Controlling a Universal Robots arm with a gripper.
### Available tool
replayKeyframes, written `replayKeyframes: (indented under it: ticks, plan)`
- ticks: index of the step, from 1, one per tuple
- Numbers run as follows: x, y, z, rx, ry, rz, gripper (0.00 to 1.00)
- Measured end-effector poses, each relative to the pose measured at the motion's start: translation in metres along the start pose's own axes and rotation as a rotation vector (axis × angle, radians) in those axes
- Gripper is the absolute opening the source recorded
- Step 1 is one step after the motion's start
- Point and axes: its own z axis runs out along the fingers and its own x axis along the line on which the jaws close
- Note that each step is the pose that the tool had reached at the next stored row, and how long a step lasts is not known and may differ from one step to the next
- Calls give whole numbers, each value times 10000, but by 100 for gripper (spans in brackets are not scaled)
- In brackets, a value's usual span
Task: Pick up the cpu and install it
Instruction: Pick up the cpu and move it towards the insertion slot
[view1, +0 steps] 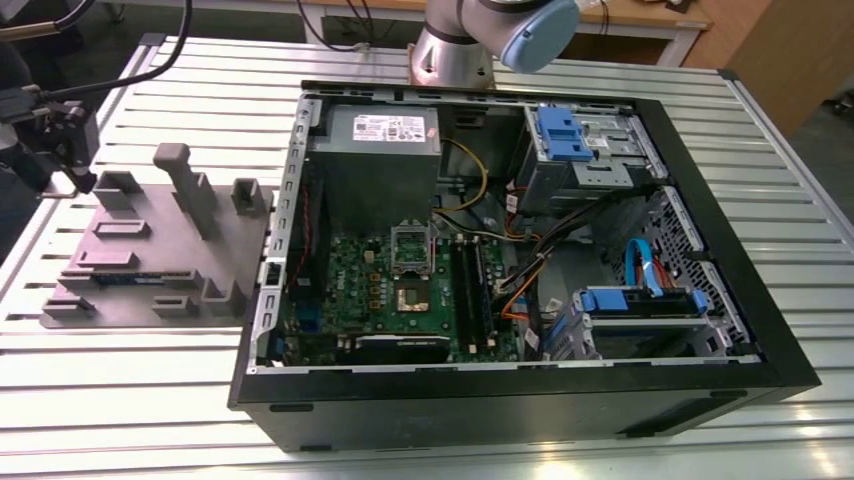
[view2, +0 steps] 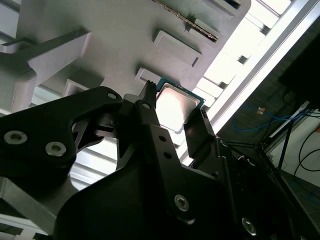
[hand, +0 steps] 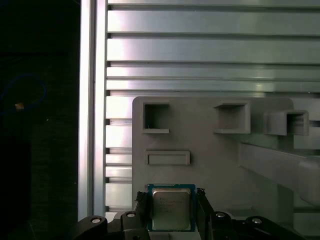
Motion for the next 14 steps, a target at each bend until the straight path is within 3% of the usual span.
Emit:
replayKeyframes:
  ticks: [14]
  plan:
    - [0, 1, -30, 4, 3, 0, 47]
